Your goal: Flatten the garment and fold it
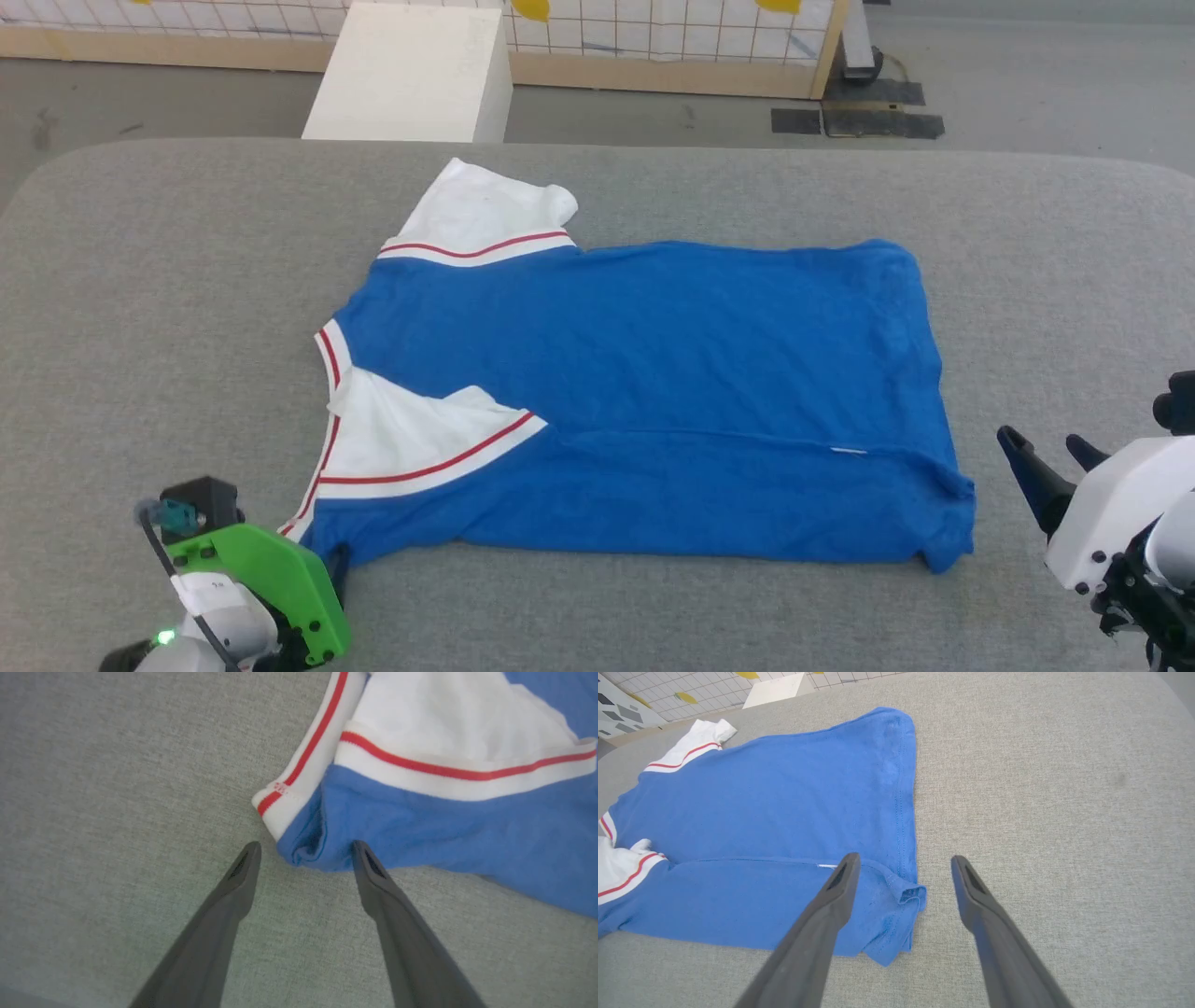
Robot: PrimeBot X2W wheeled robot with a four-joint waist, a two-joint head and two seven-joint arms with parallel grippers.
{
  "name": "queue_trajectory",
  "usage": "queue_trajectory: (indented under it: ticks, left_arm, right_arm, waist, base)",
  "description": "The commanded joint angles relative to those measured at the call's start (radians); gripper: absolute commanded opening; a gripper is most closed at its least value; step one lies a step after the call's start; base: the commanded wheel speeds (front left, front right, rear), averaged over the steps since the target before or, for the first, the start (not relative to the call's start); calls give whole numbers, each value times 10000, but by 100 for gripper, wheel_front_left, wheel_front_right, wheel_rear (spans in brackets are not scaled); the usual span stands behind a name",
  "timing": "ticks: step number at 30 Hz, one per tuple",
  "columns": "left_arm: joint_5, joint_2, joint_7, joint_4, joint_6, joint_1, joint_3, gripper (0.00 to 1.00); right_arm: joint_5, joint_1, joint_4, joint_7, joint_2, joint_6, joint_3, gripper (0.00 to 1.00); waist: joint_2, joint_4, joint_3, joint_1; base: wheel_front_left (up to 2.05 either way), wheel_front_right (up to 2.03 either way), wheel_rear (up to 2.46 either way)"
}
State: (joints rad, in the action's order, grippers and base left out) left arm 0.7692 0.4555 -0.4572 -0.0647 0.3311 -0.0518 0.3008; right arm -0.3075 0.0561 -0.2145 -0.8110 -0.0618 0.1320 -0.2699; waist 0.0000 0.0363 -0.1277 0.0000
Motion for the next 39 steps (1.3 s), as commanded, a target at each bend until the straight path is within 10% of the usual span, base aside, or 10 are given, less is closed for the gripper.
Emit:
queue_trajectory:
  ticks: [1,8,10,32,33,34,39]
  left_arm:
    - [61,-99,57,-241,-30,-27,-17,100]
    - [264,-391,141,-1322,-366,-318,104,90]
    - [343,-487,362,-1501,-501,-311,51,1]
    - [456,-471,1672,1105,-137,499,-727,0]
    - [464,-477,1671,1102,-141,494,-722,0]
    - [479,-486,1678,1092,-149,491,-724,0]
    - [589,-468,1736,1003,-197,501,-834,0]
  right_arm:
    - [-3,-109,-121,-47,46,-13,40,100]
    - [151,-380,-389,-201,83,-13,255,100]
    - [305,-529,-412,-283,87,-13,330,100]
    - [2809,526,3433,-27,-3,-13,2323,100]
    - [2745,565,3499,-51,-18,-13,2334,41]
    - [2667,613,3546,-85,-65,-13,2353,7]
    - [2091,854,3339,-128,-385,-13,2254,0]
  waist:
    - [0,-113,-75,0]
    - [0,-309,-155,0]
    - [0,-336,-139,0]
    - [0,41,-763,0]
    - [0,40,-767,0]
    - [0,32,-762,0]
    - [0,-39,-625,0]
  base:
    - [0,0,0]
    - [0,0,0]
    - [0,0,0]
    - [0,0,0]
    - [0,0,0]
    - [0,0,0]
    - [0,0,0]
